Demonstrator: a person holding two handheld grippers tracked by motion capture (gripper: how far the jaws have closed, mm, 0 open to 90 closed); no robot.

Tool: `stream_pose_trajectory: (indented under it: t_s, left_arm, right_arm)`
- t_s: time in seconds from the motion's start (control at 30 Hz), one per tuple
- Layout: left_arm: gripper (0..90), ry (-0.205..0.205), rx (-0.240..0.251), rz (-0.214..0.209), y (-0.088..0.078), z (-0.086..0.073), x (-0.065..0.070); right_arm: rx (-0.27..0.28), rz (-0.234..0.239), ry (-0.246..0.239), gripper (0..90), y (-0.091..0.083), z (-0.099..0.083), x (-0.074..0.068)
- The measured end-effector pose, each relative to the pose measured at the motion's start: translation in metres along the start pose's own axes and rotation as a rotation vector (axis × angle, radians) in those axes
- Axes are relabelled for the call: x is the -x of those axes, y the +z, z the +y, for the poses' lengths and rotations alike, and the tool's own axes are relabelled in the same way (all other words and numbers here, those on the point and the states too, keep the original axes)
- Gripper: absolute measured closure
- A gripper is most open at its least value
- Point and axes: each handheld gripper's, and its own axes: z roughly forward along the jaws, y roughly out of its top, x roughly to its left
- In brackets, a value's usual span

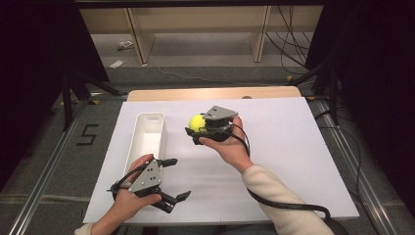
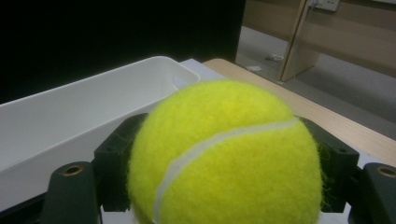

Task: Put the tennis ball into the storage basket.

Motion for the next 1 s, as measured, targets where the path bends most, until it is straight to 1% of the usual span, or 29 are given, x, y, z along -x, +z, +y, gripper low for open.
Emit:
stream_pose_trajectory:
  t_s: [0.4,1.0]
  left_arm:
    - [0.0,0.001,-0.002,-0.001,0.000,0.000,0.000]
    - [0.0,0.004,0.000,-0.001,0.000,0.000,0.000]
  right_arm:
    - [0.014,0.017,-0.008,26.3,-0.001,0.005,-0.007]
    - [0.011,0.037,-0.010,26.3,0.000,0.005,-0.014]
